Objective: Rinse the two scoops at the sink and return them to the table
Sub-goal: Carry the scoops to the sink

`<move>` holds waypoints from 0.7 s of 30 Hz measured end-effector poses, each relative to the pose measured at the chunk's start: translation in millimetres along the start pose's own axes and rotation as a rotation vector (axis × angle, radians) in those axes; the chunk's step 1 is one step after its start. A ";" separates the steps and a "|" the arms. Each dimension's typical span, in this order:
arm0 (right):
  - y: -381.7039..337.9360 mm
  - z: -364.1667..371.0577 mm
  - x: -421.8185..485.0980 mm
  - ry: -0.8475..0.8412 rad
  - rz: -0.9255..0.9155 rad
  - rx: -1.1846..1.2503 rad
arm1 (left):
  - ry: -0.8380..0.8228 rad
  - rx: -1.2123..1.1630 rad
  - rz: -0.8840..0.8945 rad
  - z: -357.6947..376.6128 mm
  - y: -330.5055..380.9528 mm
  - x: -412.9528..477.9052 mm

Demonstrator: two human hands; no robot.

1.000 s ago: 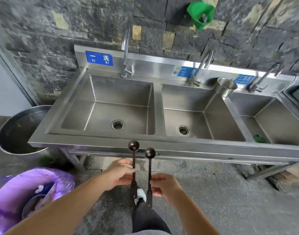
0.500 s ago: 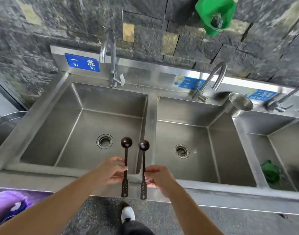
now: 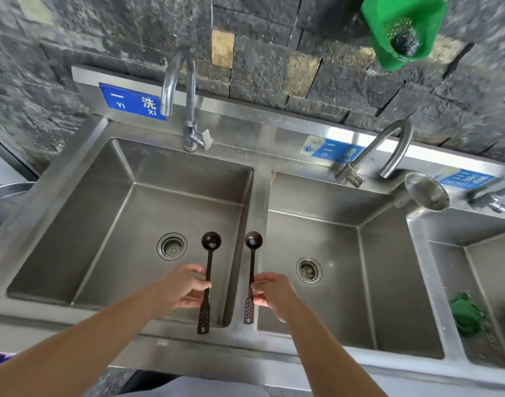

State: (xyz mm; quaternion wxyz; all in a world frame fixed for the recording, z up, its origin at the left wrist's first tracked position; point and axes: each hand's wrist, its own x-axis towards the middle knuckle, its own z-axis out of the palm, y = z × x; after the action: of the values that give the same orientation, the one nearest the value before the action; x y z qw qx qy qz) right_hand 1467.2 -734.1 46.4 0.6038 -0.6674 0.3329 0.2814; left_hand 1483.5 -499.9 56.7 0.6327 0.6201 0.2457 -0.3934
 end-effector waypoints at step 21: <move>-10.3 7.9 60.8 0.154 0.148 -0.091 | 0.033 -0.070 -0.031 -27.0 2.7 24.2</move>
State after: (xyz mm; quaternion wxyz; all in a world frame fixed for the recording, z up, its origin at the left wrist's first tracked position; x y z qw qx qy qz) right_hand 1513.2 -732.1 4.5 0.5229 -0.6874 0.4136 0.2880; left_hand 1504.2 -478.4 36.0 0.6438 0.6001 0.2791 -0.3841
